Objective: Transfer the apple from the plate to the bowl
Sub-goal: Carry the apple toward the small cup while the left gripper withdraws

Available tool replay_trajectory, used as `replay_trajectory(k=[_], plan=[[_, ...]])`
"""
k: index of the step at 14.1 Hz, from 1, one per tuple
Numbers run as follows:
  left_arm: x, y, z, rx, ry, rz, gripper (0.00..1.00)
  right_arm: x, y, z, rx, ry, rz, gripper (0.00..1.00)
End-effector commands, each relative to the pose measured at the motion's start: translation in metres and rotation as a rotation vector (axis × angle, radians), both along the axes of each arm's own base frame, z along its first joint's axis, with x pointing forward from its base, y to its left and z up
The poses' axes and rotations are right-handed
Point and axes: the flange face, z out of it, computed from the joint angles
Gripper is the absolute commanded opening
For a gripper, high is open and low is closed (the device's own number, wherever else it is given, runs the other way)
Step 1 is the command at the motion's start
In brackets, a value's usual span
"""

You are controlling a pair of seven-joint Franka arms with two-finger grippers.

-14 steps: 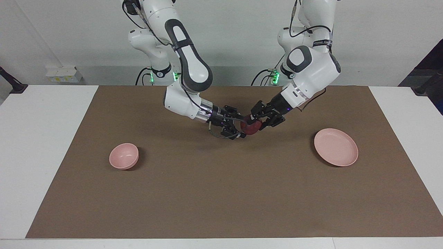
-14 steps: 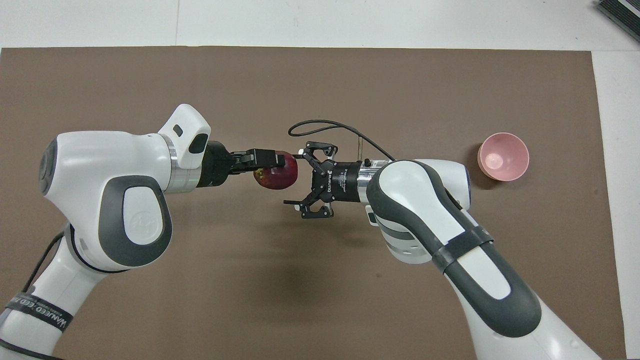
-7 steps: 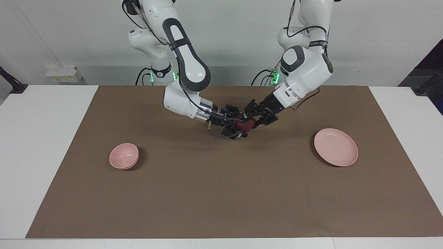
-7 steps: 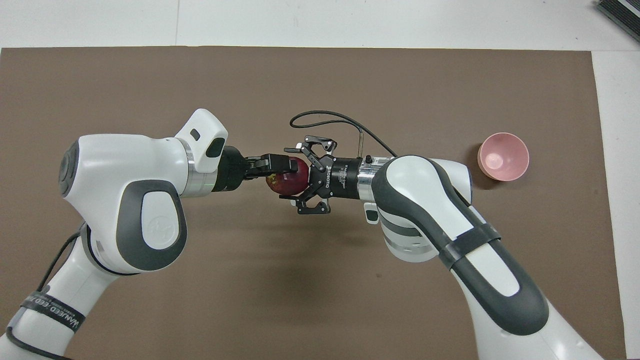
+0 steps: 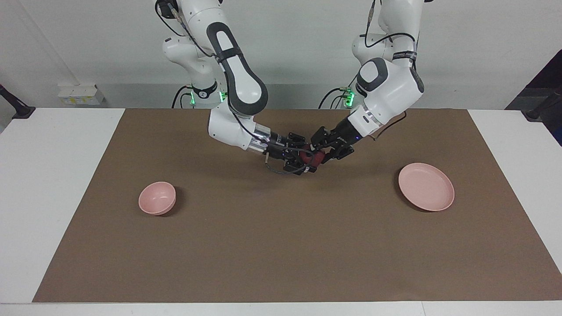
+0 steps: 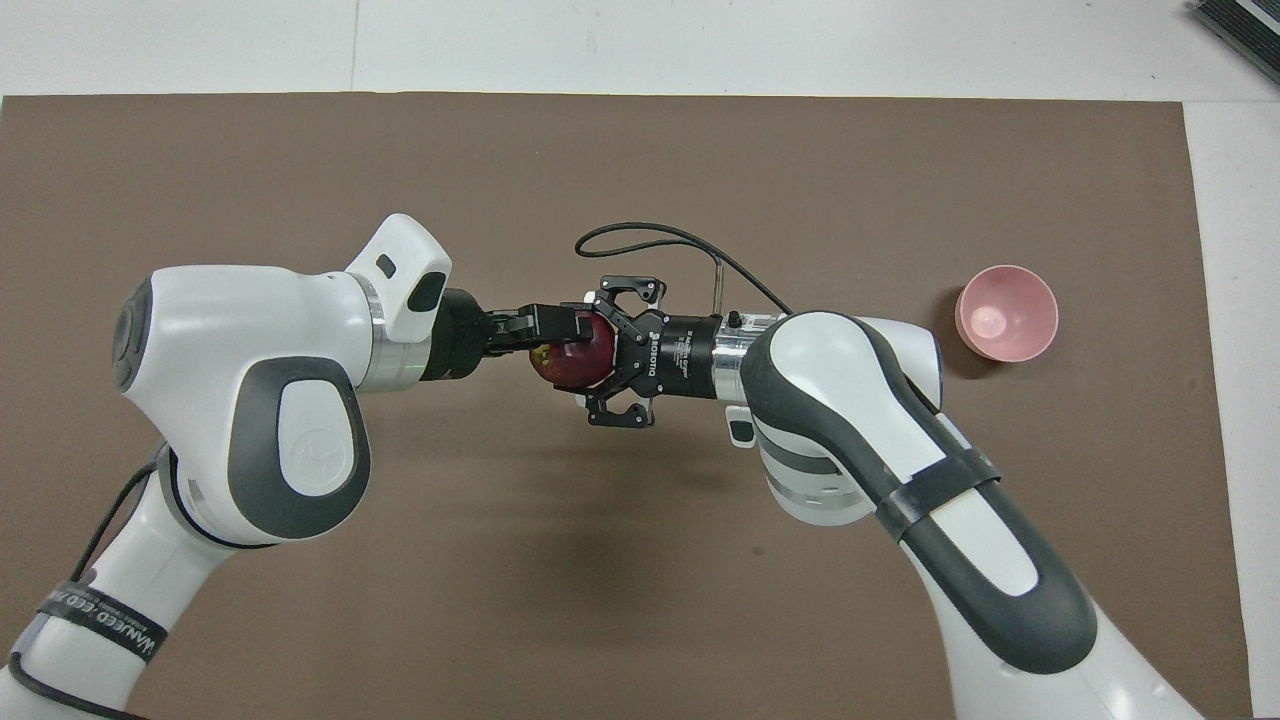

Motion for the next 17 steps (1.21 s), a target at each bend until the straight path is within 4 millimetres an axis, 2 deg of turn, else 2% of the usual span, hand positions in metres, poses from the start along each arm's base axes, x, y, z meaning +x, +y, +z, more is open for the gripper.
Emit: replay_trajectory(k=[1,2,3,5,7,9,11,14,16,17], plan=[[-0.005,-0.007,0.002,-0.011,0.046,-0.022,0.37,0.014,-0.008,0.015,0.012,-0.047,-0.039,0.0],[-0.004,-0.005,0.007,-0.013,0.045,-0.01,0.61,0.016,-0.012,0.015,0.004,-0.051,-0.041,0.0],[-0.005,-0.004,0.009,-0.003,0.037,-0.014,0.8,0.018,-0.015,0.015,-0.012,-0.06,-0.034,0.0],[-0.007,0.0,0.018,0.04,0.002,-0.035,1.0,0.028,-0.032,0.021,-0.063,-0.087,-0.046,0.0],[-0.007,0.007,0.027,0.084,-0.033,-0.047,1.0,0.038,-0.044,0.032,-0.107,-0.105,-0.038,0.0],[-0.007,0.026,0.033,0.14,-0.024,-0.079,1.0,0.043,-0.053,0.033,-0.185,-0.146,0.005,0.0],[-0.007,0.048,0.045,0.269,-0.041,-0.141,1.0,0.048,-0.057,0.04,-0.298,-0.223,0.083,0.0],[-0.005,0.076,0.054,0.457,-0.064,-0.21,1.0,0.062,-0.087,0.048,-0.469,-0.318,0.172,0.0],[-0.004,0.091,0.069,0.569,-0.103,-0.228,1.0,0.065,-0.097,0.053,-0.625,-0.407,0.279,0.0],[0.0,0.108,0.081,0.604,-0.114,-0.208,1.0,0.07,-0.108,0.054,-0.698,-0.44,0.316,0.0]])
